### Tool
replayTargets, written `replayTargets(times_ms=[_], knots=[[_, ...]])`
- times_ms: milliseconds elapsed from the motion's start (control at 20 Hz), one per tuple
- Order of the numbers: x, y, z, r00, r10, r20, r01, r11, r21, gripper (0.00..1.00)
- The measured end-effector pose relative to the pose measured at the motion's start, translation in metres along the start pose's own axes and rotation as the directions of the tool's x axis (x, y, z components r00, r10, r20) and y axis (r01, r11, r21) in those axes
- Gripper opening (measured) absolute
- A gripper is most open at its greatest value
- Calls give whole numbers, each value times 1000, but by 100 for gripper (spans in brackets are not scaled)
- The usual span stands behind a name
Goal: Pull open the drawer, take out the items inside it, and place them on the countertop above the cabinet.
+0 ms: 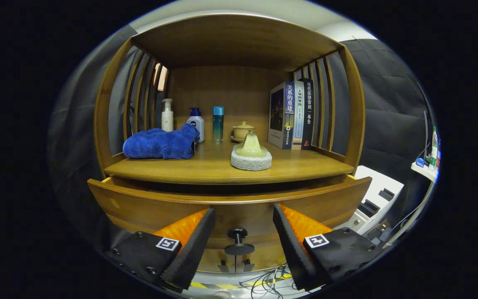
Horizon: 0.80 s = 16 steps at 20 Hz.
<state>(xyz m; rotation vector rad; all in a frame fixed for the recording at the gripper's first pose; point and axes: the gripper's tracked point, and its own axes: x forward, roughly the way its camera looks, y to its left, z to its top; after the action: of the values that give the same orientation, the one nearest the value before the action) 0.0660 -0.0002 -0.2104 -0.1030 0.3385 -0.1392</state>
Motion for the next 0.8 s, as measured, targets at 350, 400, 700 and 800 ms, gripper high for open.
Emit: replayTargets(times_ms=[350,400,700,800], knots=[[23,-1,4,1000,4,-14,-4,1000,6,95],[24,-1,4,1000,5,-17,-5,1000,15,94],[38,1,5,999,19,-29,-17,998,54,94],[36,0,7,999,23,-24,-22,999,40,95]])
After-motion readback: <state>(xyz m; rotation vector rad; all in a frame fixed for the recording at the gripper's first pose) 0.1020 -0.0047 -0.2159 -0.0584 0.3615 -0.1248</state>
